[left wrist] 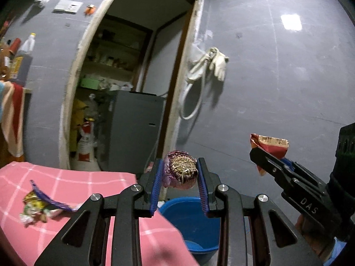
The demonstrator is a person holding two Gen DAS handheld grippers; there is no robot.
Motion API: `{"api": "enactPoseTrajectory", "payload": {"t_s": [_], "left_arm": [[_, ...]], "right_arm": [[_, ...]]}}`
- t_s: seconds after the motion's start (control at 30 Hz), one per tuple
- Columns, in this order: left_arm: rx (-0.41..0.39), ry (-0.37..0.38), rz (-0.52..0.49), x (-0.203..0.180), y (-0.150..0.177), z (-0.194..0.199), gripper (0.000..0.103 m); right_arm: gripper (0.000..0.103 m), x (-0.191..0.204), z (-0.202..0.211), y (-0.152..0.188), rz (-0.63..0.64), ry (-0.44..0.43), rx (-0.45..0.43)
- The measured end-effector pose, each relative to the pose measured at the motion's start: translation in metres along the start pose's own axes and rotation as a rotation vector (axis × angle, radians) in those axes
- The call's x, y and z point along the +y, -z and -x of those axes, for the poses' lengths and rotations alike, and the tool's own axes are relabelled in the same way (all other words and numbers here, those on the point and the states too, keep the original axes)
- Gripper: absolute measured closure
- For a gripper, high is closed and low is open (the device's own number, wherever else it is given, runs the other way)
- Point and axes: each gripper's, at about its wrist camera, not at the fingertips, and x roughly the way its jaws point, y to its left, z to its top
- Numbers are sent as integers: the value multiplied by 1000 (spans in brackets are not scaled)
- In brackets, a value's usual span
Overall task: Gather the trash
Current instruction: 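Carry both wrappers to the blue bucket and open both tools to drop them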
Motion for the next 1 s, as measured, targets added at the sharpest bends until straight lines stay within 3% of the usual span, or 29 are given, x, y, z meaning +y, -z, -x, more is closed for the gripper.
{"api": "enactPoseTrajectory", "payload": {"t_s": [0.27,0.53,0.73,1.0], "left_arm": [[145,49,-2,-25,17,-57,77],[354,76,61,-27,49,-108,77],[488,54,89,-25,72,-140,76],[612,12,140,-10,96,-167,73]], "right_arm": [[68,-45,-7,24,-64,97,86],[68,-82,-34,64,-177,145,276],[68,-96,-51,88,-230,144,396],[65,-107,-65,110,-281,145,483]]}}
